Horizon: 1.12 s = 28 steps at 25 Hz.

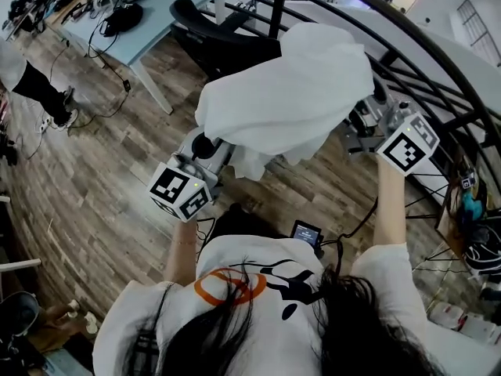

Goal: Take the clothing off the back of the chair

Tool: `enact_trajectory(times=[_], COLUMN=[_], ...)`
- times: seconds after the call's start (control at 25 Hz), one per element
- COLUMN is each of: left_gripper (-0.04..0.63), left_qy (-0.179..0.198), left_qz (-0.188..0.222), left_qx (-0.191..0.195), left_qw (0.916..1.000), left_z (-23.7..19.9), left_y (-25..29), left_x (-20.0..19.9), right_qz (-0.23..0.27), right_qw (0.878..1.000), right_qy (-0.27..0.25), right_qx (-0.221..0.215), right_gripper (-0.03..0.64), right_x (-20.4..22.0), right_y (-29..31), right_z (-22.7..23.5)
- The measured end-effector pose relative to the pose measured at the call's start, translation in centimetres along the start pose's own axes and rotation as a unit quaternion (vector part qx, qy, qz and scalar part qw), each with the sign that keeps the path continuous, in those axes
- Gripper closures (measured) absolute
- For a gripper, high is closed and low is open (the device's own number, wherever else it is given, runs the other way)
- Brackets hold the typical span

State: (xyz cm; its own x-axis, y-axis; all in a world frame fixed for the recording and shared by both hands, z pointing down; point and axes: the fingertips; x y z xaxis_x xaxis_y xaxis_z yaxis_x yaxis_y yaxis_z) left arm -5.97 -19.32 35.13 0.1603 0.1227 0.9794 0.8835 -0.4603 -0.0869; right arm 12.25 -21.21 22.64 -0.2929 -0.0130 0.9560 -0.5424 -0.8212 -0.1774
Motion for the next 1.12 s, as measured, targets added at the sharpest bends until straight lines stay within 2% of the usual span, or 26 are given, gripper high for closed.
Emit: enact_trajectory(times=[0.36,0.6,0.84,1.12], left_gripper=[0.548,0.548,0.548,0.548], left_qy=[-0.021,-0.047,-0.043,-0.059], left_qz=[-0.005,-0.034,-0.091,-0.115], left_qx=[-0.022,-0.032,-0.037,-0.025], left_qw=[0.9995,0.9978,0.9942,0.9913], left_z=[9.1,14.3,16.9,18.6], left_y=[1.6,1.4,0.5,-0.3], left_x=[2.9,6.7,9.3,10.8], right_qz=[-0.028,-0.043,-0.053,-0.09], right_qw=[0.999,0.998,0.994,0.982], right_qy=[0.015,0.025,0.02,0.001], right_qx=[0.016,0.038,0.093,0.167], right_gripper=[0.545,0.545,0.545,0.545], right_x=[1.6,3.7,6.8,11.8], right_y=[-11.5,-17.5,-21.6,-25.3], right_z=[1.1,1.1,1.1,-0.5])
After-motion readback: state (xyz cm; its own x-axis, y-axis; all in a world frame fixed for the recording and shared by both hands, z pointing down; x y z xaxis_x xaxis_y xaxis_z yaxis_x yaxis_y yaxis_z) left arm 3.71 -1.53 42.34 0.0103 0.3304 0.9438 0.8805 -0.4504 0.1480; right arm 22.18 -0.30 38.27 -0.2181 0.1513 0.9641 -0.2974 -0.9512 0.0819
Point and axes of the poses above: the fingertips, and each gripper's own axes: y forward along the fingers, z to its right, x out of its underside, and after that the axes turned 4 degrees about x, right-handed
